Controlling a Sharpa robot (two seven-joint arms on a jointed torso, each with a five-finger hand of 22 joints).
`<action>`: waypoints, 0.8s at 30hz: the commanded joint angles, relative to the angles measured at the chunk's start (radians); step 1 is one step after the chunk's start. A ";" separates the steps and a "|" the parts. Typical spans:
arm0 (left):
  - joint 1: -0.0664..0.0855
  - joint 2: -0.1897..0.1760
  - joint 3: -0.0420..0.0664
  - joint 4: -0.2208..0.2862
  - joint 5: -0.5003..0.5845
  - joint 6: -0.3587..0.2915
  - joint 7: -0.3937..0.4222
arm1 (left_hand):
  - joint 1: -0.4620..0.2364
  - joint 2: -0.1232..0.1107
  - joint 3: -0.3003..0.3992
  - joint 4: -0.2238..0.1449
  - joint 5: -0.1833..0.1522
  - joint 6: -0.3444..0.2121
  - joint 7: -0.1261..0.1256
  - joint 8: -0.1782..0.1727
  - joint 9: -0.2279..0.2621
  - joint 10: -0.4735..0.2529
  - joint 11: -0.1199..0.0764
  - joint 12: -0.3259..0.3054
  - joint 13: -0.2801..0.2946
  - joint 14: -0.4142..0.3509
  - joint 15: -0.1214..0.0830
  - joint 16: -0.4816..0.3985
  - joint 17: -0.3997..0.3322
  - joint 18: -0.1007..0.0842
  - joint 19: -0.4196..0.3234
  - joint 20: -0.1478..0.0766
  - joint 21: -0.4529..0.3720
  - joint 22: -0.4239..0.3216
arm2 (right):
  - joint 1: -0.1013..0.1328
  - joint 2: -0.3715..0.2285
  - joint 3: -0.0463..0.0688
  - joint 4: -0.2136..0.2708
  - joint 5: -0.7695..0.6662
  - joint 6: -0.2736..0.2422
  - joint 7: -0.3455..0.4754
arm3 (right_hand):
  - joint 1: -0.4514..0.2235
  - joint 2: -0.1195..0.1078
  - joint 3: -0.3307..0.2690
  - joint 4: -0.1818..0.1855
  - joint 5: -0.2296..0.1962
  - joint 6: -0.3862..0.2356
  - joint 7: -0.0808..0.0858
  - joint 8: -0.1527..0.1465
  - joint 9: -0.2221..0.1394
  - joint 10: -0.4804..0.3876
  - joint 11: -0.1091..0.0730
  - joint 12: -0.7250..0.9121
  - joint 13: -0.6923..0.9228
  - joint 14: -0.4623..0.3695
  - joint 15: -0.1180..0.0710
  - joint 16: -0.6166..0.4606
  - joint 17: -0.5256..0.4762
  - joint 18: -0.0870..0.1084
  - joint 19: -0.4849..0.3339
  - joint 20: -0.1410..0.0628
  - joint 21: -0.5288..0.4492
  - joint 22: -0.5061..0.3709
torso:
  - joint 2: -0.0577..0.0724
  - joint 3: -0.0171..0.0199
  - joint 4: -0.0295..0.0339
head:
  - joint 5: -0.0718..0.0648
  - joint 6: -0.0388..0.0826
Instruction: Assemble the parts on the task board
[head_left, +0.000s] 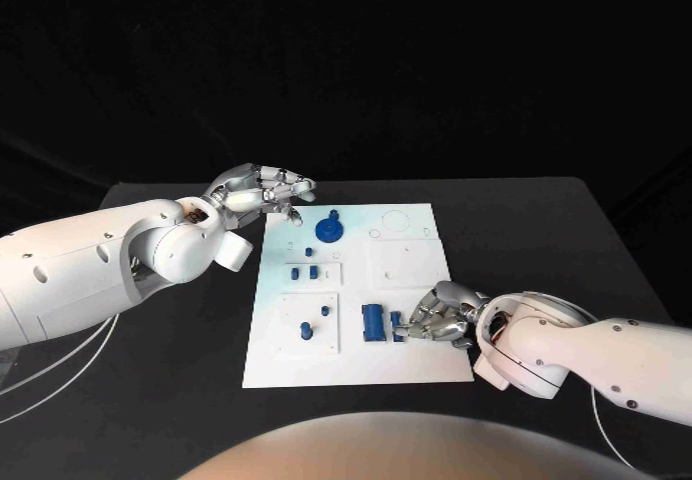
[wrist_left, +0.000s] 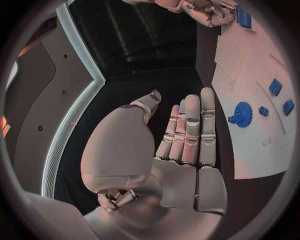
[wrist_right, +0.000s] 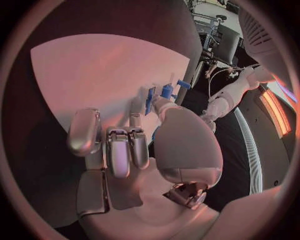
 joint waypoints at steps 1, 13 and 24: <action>0.000 0.001 0.001 0.003 0.003 0.015 0.006 | 0.006 0.006 -0.002 0.006 0.003 -0.005 -0.001 0.005 -0.001 -0.008 0.000 0.007 0.001 -0.005 0.001 0.005 -0.001 0.013 0.008 0.000 -0.006 -0.001 | -0.001 0.006 0.000 -0.008 -0.009 0.006 0.010 | -0.003 -0.004 -0.005 0.001 0.003 0.005 0.000 0.005 0.001 0.106 -0.005 0.005 0.263 0.104 -0.005 0.006 0.263 -0.019 0.004 -0.006 0.003 0.066 | 0.000 0.0008 0.0000 | 0.001 0.000; 0.000 0.001 0.001 0.003 0.003 0.013 0.008 | 0.006 0.006 -0.002 0.006 0.003 -0.005 -0.001 0.005 -0.001 -0.008 0.000 0.007 0.001 -0.005 0.001 0.005 -0.001 0.013 0.008 0.000 -0.006 -0.001 | 0.005 -0.020 0.003 0.013 0.009 -0.019 0.071 | 0.002 -0.004 -0.006 0.000 0.003 0.006 -0.001 0.005 0.002 0.106 -0.006 0.005 0.263 0.104 -0.005 0.006 0.263 -0.018 0.003 -0.006 -0.002 0.064 | -0.001 0.0000 -0.0019 | 0.003 0.000; -0.004 0.010 0.000 -0.006 0.036 -0.021 0.048 | 0.011 0.005 -0.004 0.010 0.003 -0.006 -0.001 0.007 -0.002 -0.007 0.000 0.011 0.002 -0.016 0.002 -0.001 -0.004 0.012 0.002 0.001 -0.013 -0.004 | 0.091 -0.048 0.006 -0.036 0.290 -0.072 0.457 | 0.069 0.007 -0.037 -0.005 0.002 -0.087 0.044 -0.066 -0.024 0.088 0.033 -0.041 0.237 0.088 0.025 -0.020 0.186 0.006 -0.052 0.016 -0.169 0.004 | -0.018 -0.0113 -0.0052 | 0.000 0.012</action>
